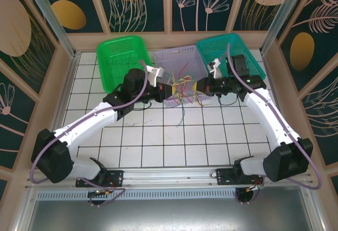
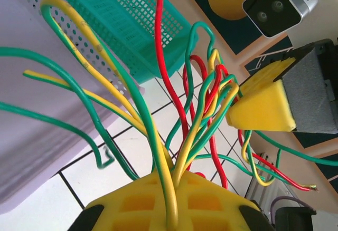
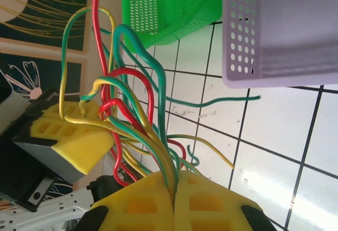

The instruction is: Untangle the cables

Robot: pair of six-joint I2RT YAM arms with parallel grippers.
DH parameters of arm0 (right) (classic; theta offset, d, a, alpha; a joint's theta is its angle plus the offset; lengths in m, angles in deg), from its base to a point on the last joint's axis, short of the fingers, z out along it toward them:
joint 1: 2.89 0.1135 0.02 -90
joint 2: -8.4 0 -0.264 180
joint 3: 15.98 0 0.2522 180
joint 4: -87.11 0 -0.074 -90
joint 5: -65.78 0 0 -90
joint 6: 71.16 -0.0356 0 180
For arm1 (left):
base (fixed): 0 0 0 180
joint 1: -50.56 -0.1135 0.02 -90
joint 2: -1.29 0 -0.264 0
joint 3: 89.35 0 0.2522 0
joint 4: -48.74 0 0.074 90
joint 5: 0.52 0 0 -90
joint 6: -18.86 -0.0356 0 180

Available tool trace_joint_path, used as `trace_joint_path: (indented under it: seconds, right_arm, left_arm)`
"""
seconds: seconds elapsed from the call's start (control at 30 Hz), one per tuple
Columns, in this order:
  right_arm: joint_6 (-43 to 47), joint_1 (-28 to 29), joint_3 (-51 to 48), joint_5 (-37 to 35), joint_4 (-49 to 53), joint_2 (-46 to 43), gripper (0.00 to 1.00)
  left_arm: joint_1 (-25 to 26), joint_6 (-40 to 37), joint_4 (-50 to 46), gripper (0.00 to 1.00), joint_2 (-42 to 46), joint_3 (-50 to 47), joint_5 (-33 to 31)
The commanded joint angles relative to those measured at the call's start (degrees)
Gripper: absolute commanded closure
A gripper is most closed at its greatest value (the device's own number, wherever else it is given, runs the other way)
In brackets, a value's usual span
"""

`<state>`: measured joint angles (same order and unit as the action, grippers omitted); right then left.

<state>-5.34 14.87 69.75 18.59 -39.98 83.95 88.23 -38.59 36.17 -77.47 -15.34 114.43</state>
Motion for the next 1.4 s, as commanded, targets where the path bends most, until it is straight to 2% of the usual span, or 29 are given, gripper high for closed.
trace_joint_path:
  seconds: [0.0, 0.13, 0.33, 0.43, 0.5, 0.6, 0.67, 0.77, 0.9, 1.13, 1.27, 1.3, 1.37]
  right_arm:
    - [3.6, 5.23, 1.27, -6.69, 3.64, 0.72, 1.0]
    - [1.05, 12.14, -3.41, -8.77, -1.23, 1.56, 1.0]
    - [-7.55, 12.9, -12.19, -3.3, -14.84, -1.24, 1.0]
    - [-7.74, 13.27, -13.69, -0.85, -15.61, 1.06, 0.99]
    - [-6.01, 15.53, -13.84, -3.41, -13.52, 2.22, 0.86]
    - [-6.58, 15.45, -14.93, -5.23, -13.92, 1.42, 0.67]
    - [-7.76, 15.13, -14.17, -4.84, -14.99, 0.56, 0.59]
    - [-10.29, 14.94, -11.39, -5.08, -16.71, -0.14, 0.53]
    - [-16.58, 14.03, -8.79, -11.54, -18.47, 0.32, 0.46]
    - [-25.57, 13.96, -6.82, -17.47, -25.65, 7.76, 0.44]
    - [-27.76, 13.88, -4.22, -18.67, -27.74, 12.6, 0.47]
    - [-28.04, 13.89, -3.57, -18.64, -28.1, 13.52, 0.49]
    - [-28.36, 13.89, -1.81, -18.92, -26.84, 15.58, 0.6]
  left_arm:
    - [-1.72, 0.49, -1.06, 1.0, 2.35, -2.37, -1.11]
    - [-1.24, 0.77, 2.7, 1.0, 3.61, -7.6, 0.74]
    - [-1.06, 0.36, 4.8, 1.0, 5.15, -13.51, 0.96]
    - [-1.02, 0.17, 6.16, 1.0, 6.28, -16.16, 1.24]
    - [-0.89, -1.21, 6.2, 1.0, 7.22, -17.57, 1.2]
    - [-0.8, -3.55, 5.58, 1.0, 8.45, -19.17, 0.98]
    - [-0.63, -5.19, 4.89, 1.0, 8.69, -19.46, 1.12]
    - [-0.36, -7.76, 2.62, 1.0, 8.37, -18.88, 0.66]
    - [-0.09, -9.97, 1.04, 1.0, 8.19, -18.6, 0.48]
    - [1.35, -12.53, -0.74, 1.0, 6.96, -17.54, 0.45]
    - [1.99, -12.93, -0.9, 1.0, 6.44, -16.94, 0.21]
    - [2.12, -13.03, -1.06, 1.0, 6.27, -16.93, 0.06]
    - [2.6, -13.05, -1.19, 1.0, 6.22, -16.96, -0.27]
